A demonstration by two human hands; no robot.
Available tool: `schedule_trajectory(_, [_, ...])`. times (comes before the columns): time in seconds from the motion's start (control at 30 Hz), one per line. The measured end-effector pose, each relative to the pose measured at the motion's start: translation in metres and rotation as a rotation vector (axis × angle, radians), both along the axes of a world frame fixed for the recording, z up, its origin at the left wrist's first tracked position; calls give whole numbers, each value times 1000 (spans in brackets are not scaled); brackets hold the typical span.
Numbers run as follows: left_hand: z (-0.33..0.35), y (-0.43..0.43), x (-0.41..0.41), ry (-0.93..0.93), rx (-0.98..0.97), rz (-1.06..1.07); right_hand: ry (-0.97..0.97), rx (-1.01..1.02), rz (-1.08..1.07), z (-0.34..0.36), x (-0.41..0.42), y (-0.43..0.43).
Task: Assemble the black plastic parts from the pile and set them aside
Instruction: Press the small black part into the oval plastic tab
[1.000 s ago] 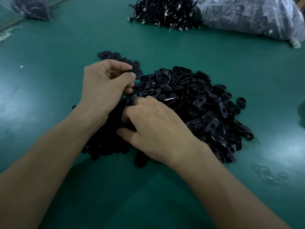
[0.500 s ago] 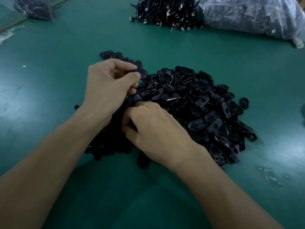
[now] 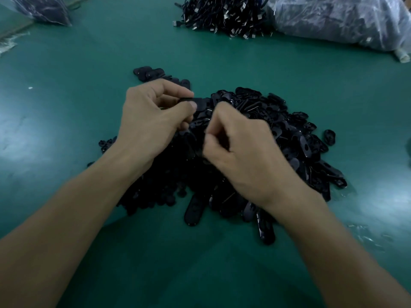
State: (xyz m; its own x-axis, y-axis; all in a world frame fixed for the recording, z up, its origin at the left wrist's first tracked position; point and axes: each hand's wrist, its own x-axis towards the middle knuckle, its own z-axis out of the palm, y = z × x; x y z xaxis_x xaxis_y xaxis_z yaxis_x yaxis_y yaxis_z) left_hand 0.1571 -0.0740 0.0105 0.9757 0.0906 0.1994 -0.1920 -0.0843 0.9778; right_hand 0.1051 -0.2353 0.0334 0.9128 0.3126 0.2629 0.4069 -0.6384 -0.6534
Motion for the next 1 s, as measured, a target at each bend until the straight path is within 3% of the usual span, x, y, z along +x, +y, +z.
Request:
schedule_trajectory(0.2, [-2,-8,-6,5,113,-52,-55,246,-218,-17,3,-33])
schedule_trajectory(0.4, [1,-13,-14,-1,157,-146,-45,432,-210,-21,0,-40])
schedule_trajectory(0.5, [3,-15,-19,-2,121,-215,-67,528,-161,-16,-3,-40])
schedule_trajectory(1.0, [9,-16,-25,-23,-138,-416,206,857,-83,-12,-4,-44])
